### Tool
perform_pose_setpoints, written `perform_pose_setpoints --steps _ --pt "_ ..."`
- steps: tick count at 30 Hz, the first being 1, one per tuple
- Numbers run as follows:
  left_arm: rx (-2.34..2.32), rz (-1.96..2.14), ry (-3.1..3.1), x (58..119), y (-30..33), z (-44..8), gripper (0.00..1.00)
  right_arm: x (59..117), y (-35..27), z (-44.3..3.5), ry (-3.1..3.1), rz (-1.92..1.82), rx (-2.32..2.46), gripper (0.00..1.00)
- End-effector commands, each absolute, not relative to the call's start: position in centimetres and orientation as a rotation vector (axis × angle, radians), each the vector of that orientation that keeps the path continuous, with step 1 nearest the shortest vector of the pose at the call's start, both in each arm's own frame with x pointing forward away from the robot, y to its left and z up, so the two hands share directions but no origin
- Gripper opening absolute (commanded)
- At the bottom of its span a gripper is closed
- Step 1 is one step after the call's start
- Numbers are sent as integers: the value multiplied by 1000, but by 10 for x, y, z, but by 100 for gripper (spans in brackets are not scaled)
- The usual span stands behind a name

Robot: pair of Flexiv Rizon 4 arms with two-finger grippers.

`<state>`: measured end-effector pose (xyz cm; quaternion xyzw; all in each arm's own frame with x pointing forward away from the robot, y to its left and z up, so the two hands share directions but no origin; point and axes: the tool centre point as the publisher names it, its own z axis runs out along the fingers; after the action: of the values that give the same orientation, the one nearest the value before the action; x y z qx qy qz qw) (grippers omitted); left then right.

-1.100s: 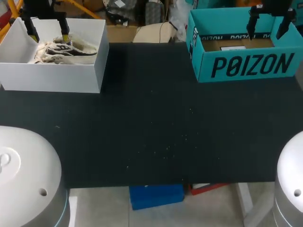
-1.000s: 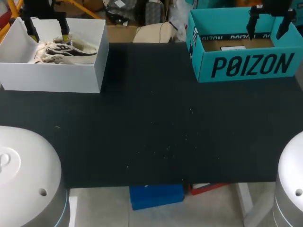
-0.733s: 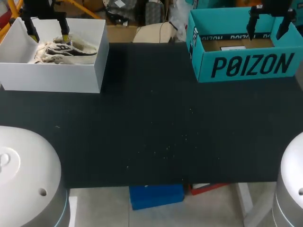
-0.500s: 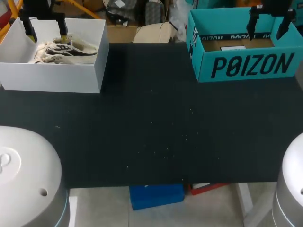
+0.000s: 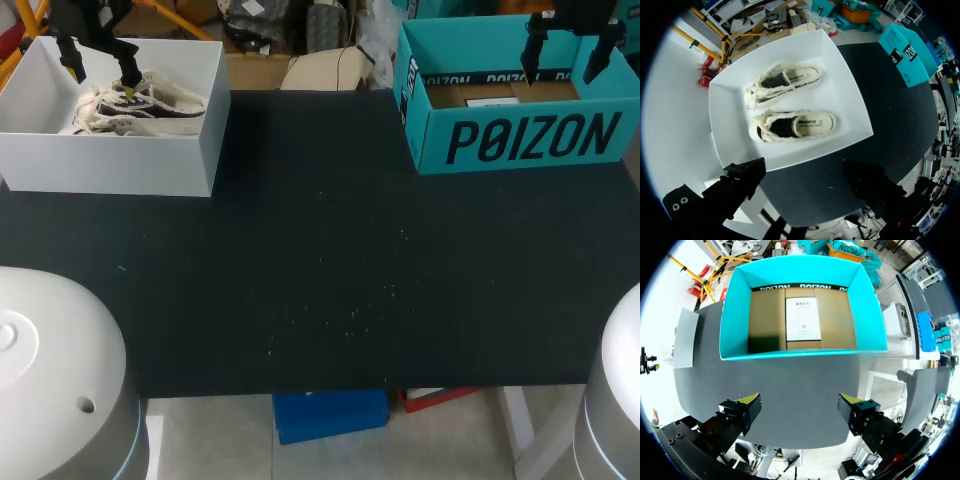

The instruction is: Take the shoe out of the shoebox, open the shoe tongue, remove and reinsert the insole, then place the shoe into the shoebox

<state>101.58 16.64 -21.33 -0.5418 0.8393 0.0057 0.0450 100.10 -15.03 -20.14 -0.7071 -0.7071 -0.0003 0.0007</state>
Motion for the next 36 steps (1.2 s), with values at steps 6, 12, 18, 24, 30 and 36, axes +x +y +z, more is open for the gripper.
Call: perform_pose_setpoints --steps 6,12,18,24,30,36 --pt "-160 -225 3137 1012 175 -213 100 1001 -150 -200 -2221 1 -2221 100" --pt "-160 -225 3137 1012 175 -213 100 1001 -150 -200 -2221 1 -2221 100" --pt "23 -156 3177 1022 183 -220 100 1001 -150 -200 -2221 1 -2221 100" --pt "165 -80 3197 1040 198 -237 50 1001 -150 -200 -2221 1 -2221 100" --pt "234 -16 3192 1063 204 -259 65 1001 -150 -200 -2221 1 -2221 100" --pt "258 7 3170 1082 196 -278 50 1001 -150 -200 -2221 1 -2221 100"
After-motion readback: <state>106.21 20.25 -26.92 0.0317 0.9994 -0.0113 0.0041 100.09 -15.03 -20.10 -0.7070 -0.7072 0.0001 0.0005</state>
